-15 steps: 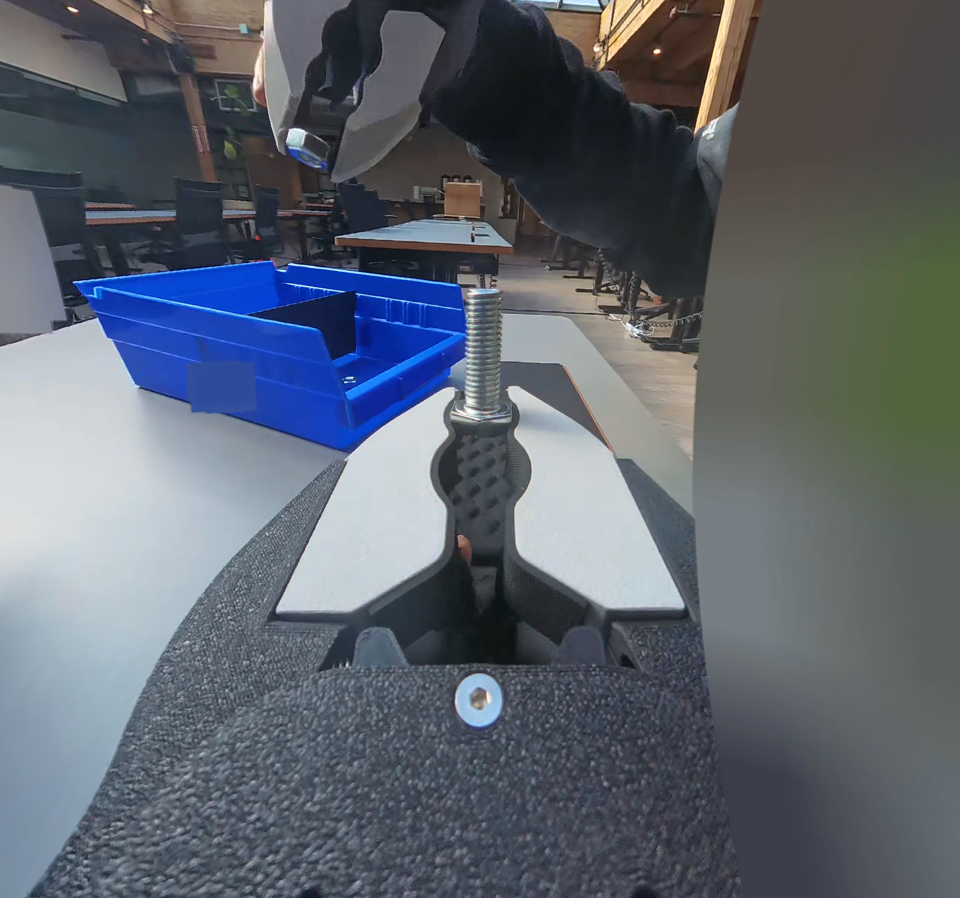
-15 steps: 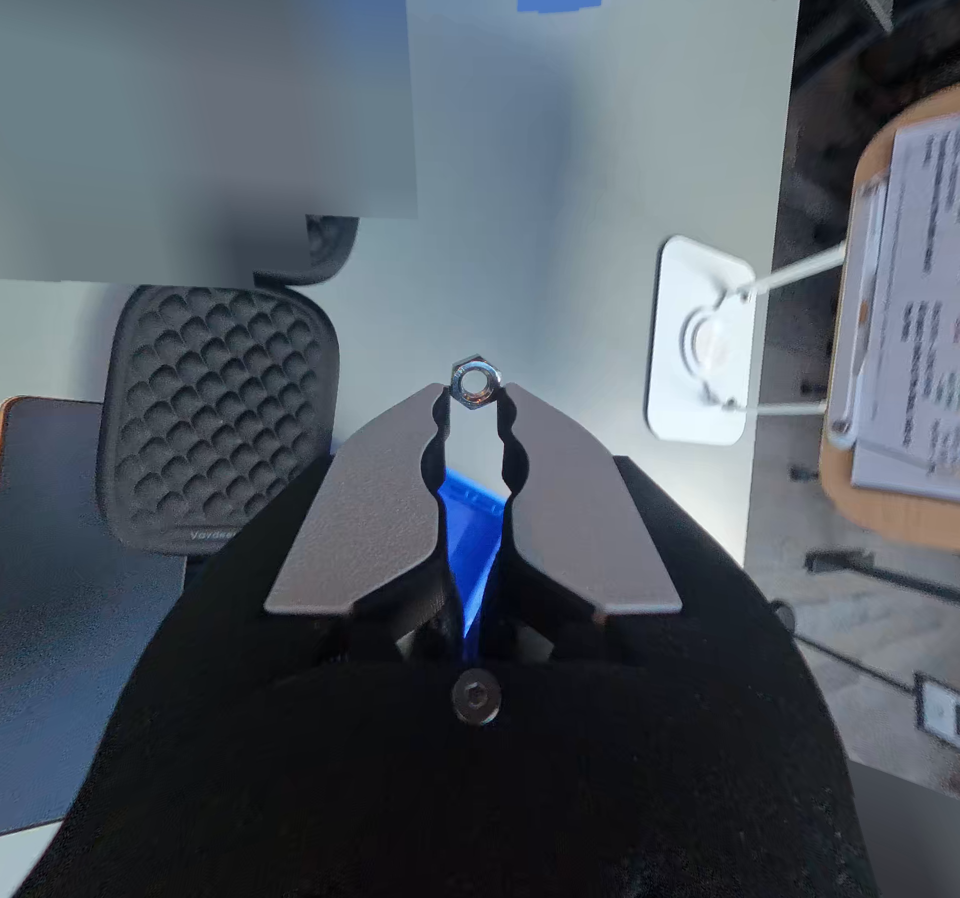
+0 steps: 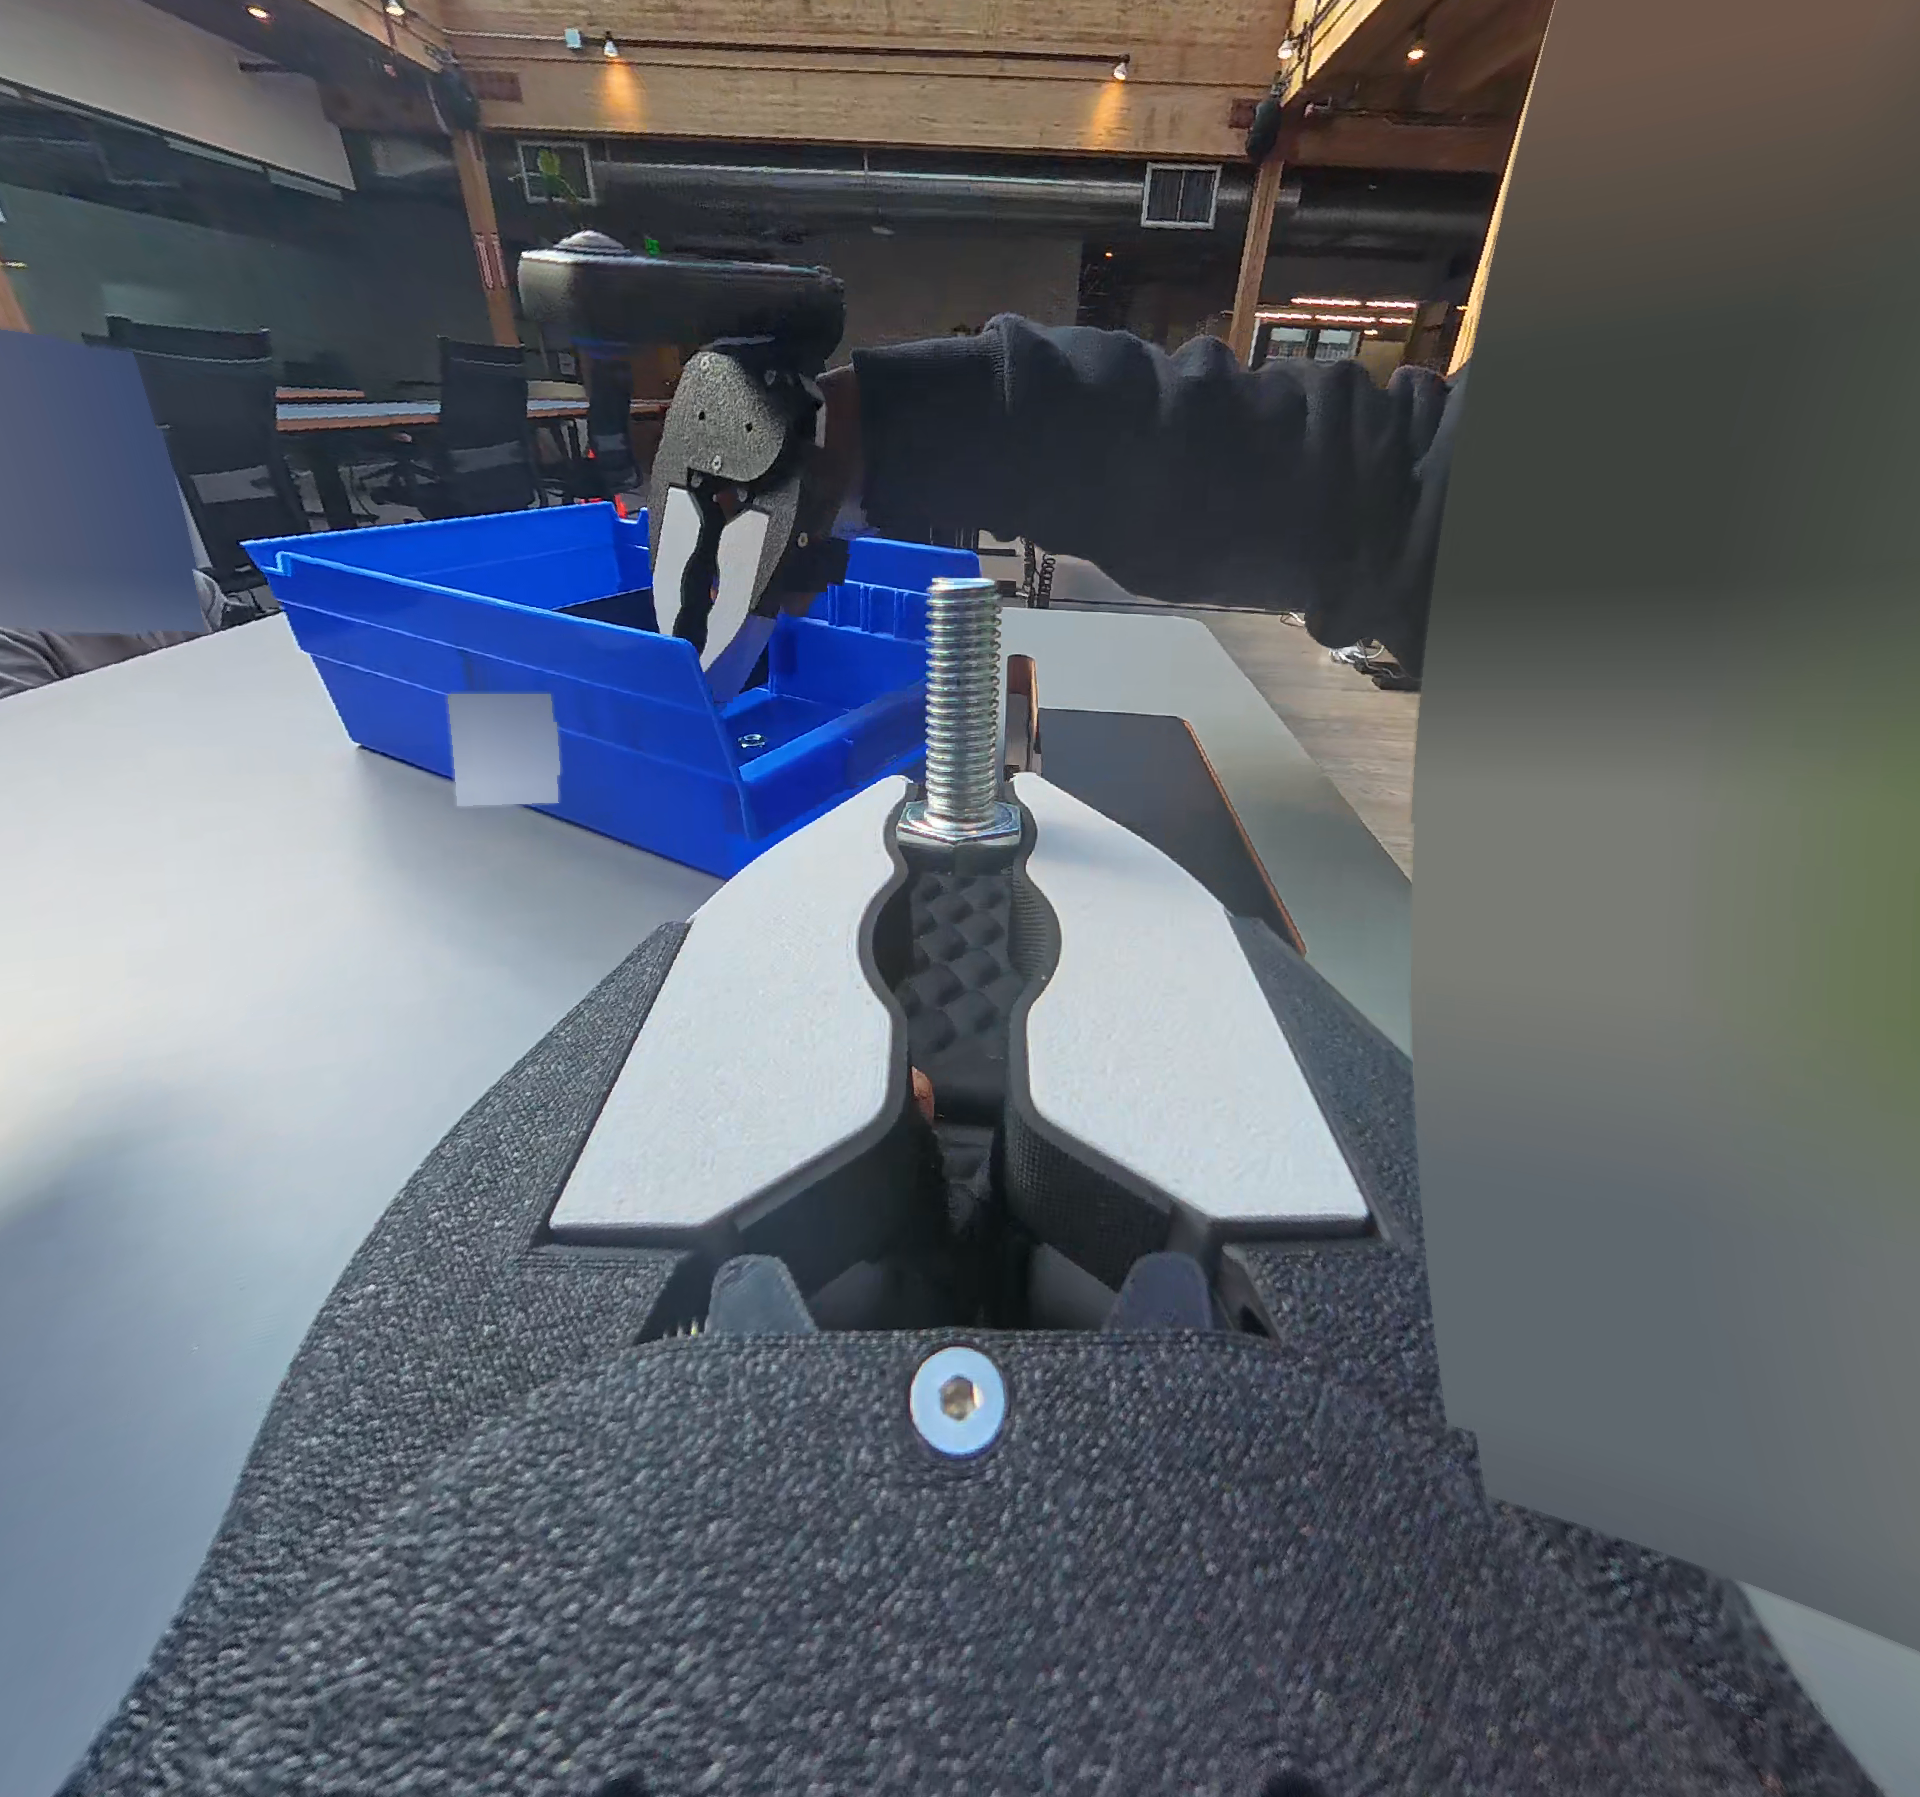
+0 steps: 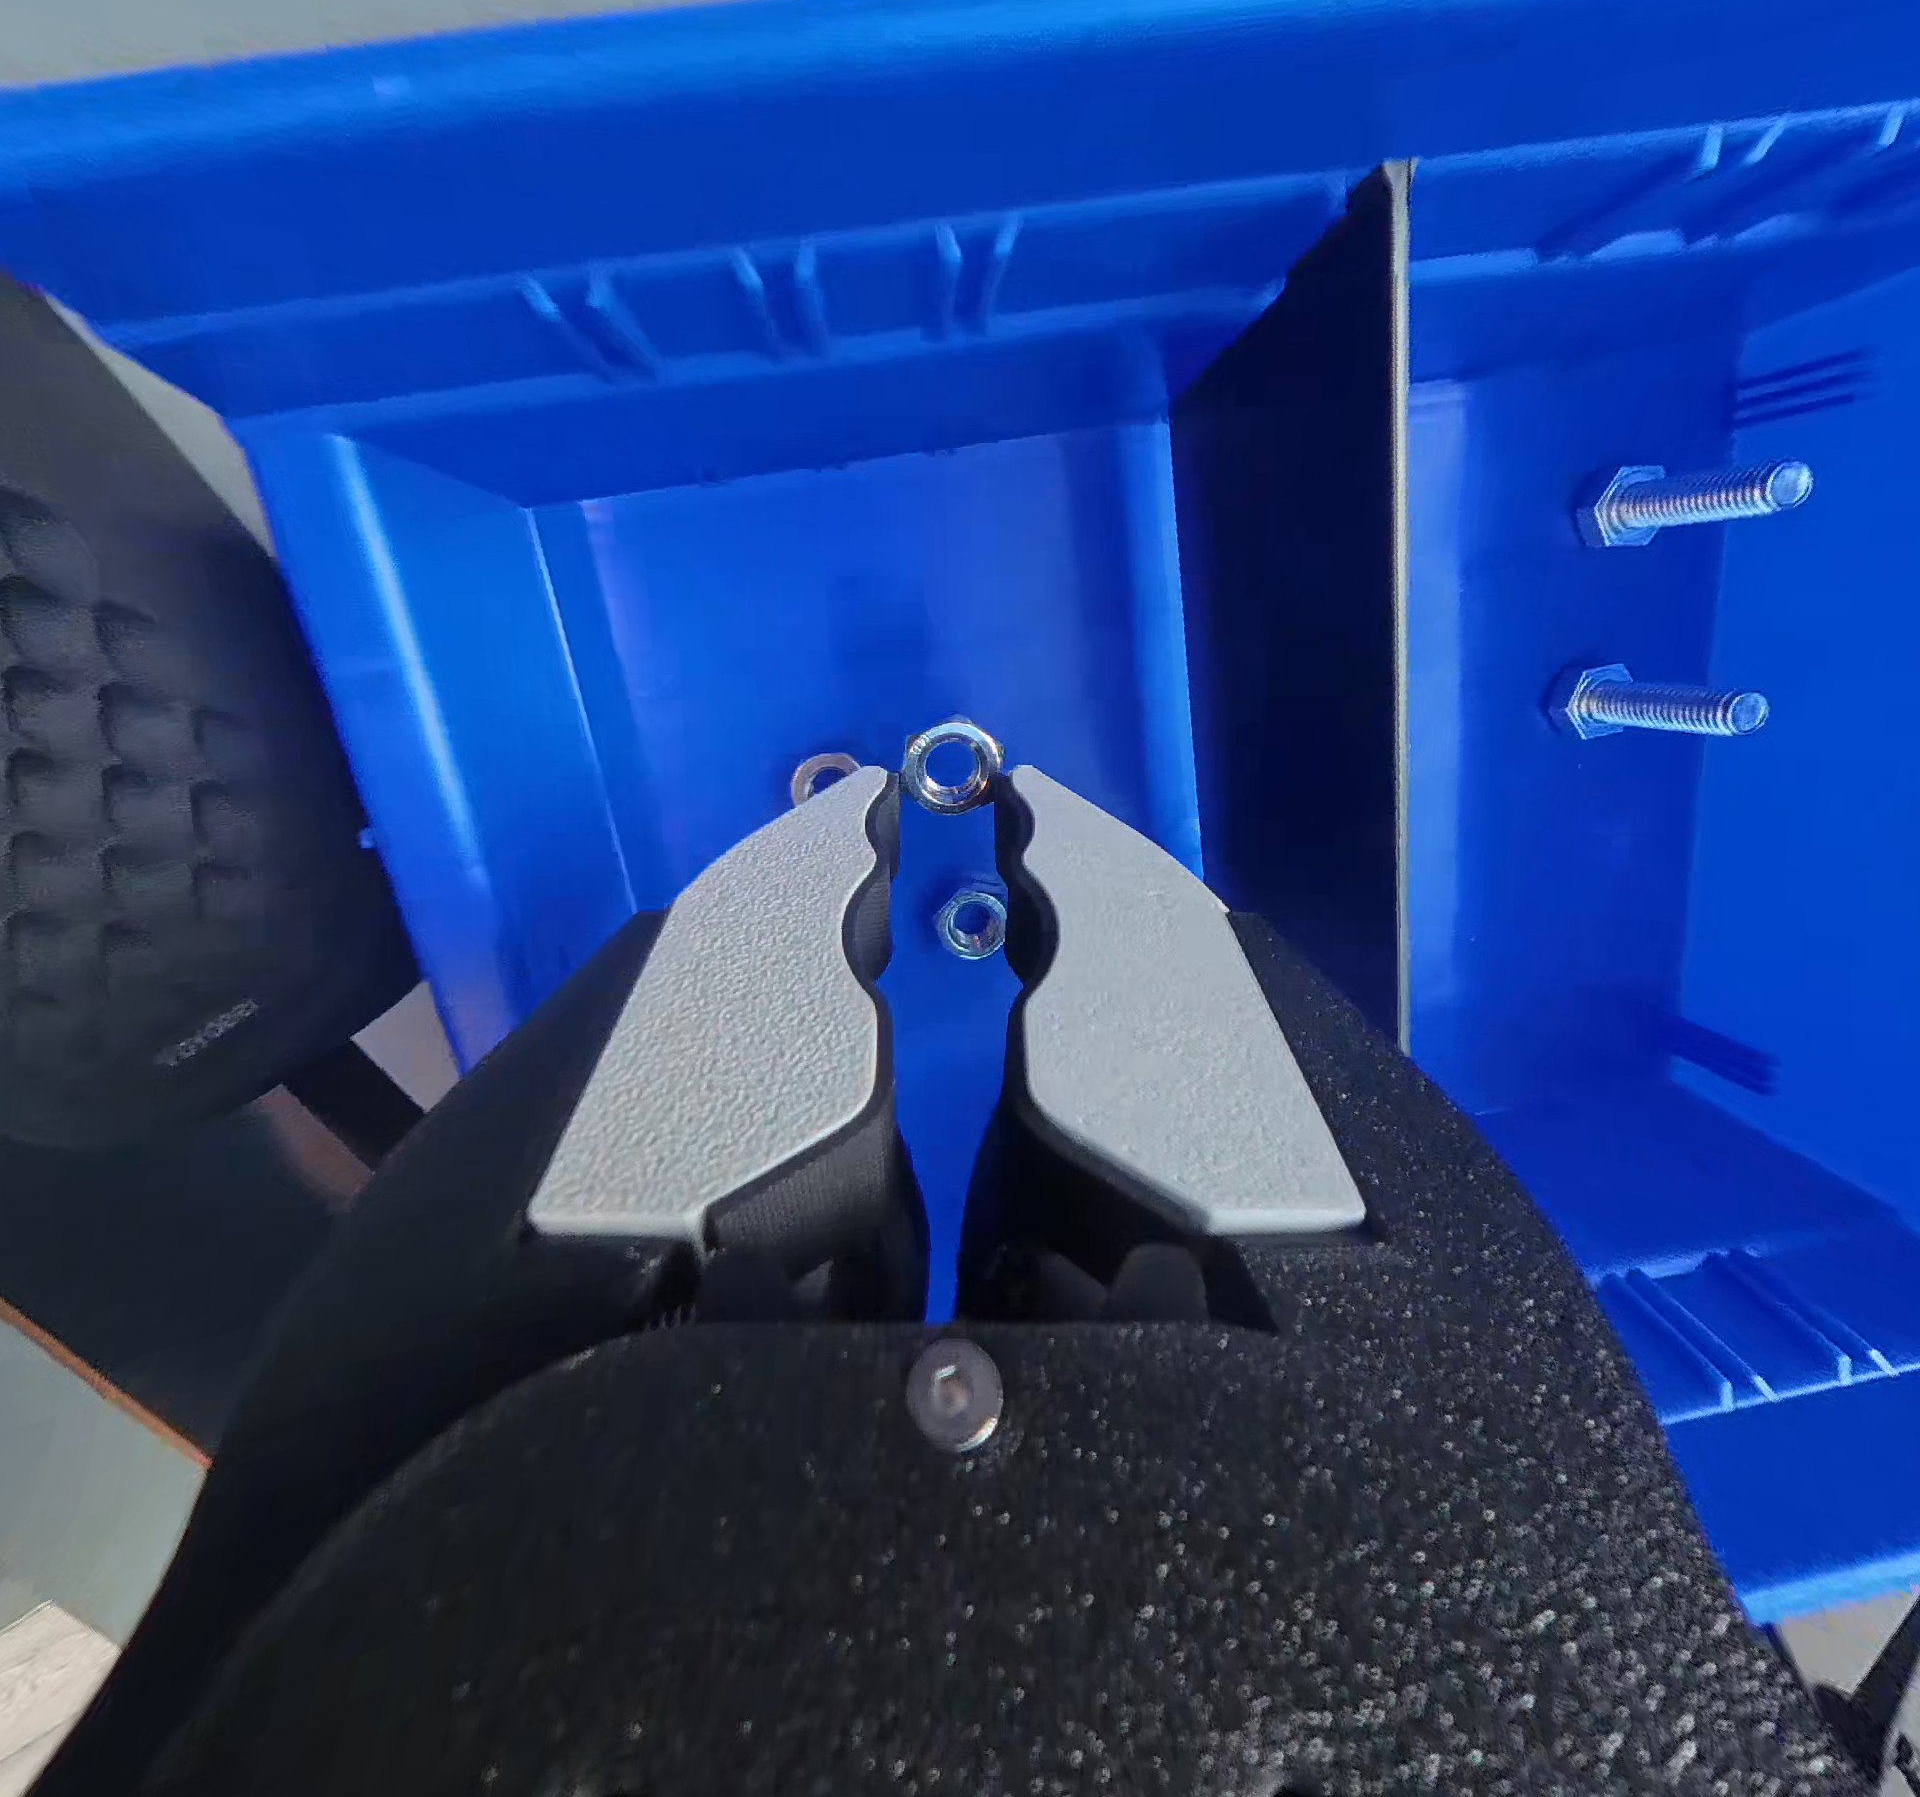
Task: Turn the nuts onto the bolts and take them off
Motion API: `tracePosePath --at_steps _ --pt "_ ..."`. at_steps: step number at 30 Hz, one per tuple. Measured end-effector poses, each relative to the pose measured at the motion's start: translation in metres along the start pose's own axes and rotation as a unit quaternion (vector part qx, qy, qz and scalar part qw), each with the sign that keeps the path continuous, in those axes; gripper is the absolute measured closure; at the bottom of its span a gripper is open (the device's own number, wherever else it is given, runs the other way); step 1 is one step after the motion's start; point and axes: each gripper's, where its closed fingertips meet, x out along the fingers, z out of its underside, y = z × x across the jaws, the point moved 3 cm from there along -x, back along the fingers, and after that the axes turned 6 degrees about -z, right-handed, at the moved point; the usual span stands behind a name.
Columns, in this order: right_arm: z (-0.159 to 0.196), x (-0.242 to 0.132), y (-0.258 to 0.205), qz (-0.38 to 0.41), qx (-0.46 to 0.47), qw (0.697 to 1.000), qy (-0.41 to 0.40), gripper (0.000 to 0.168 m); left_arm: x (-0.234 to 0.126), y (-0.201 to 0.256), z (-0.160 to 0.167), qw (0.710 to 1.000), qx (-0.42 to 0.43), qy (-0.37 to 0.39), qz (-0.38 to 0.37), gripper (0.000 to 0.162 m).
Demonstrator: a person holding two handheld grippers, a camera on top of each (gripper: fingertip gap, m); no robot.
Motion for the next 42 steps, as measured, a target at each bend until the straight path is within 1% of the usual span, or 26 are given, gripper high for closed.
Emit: tracePosePath --at_steps 5,15,19,22,25,27,30,32,34,36,38,39,41,42 --pt "0.007 0.020 0.007 -0.010 0.017 0.999 -0.026 0.152 0.001 0.001 0.001 1.000 0.003 -0.005 0.002 0.149" --pt "0.010 0.032 0.008 -0.013 0.020 0.999 -0.043 0.149 0.000 -0.001 0.001 1.000 -0.009 -0.002 0.004 0.149" --pt "0.009 0.025 0.008 0.001 0.020 0.999 -0.047 0.143 0.000 -0.001 0.001 1.000 -0.010 -0.001 0.007 0.149" --pt "-0.005 0.004 0.001 0.028 0.000 0.999 -0.024 0.141 0.000 -0.001 0.000 1.000 -0.011 0.000 0.006 0.149" --pt "-0.044 -0.025 -0.029 0.027 -0.045 0.998 0.044 0.138 0.000 -0.001 0.001 1.000 -0.012 -0.002 0.006 0.149" --pt "-0.078 -0.043 -0.062 0.012 -0.099 0.990 0.100 0.138 0.001 -0.001 0.001 1.000 -0.011 -0.004 0.006 0.149" --pt "-0.127 -0.060 -0.130 -0.053 -0.193 0.964 0.176 0.138 0.001 -0.001 0.001 1.000 -0.010 -0.006 0.005 0.149" --pt "-0.149 -0.065 -0.175 -0.099 -0.253 0.940 0.207 0.139 0.001 -0.001 0.001 1.000 -0.009 -0.005 0.005 0.149" --pt "-0.162 -0.063 -0.207 -0.130 -0.296 0.922 0.213 0.139 0.001 -0.001 0.001 1.000 -0.009 -0.005 0.003 0.149" --pt "-0.170 -0.058 -0.226 -0.149 -0.320 0.912 0.207 0.141 0.001 -0.001 0.001 1.000 -0.009 -0.006 0.002 0.149" --pt "-0.173 -0.054 -0.236 -0.163 -0.332 0.907 0.200 0.144 0.001 -0.001 0.002 1.000 -0.009 -0.006 0.003 0.149" --pt "-0.174 -0.053 -0.238 -0.166 -0.334 0.906 0.199 0.147 0.001 -0.001 0.002 1.000 -0.008 -0.006 0.003 0.149" --pt "-0.174 -0.052 -0.241 -0.172 -0.339 0.904 0.197 0.159 0.001 -0.001 0.001 1.000 -0.008 -0.006 0.003 0.149" --pt "-0.174 -0.052 -0.241 -0.170 -0.341 0.903 0.198 0.160 0.001 -0.001 0.001 1.000 -0.008 -0.005 0.003 0.149"
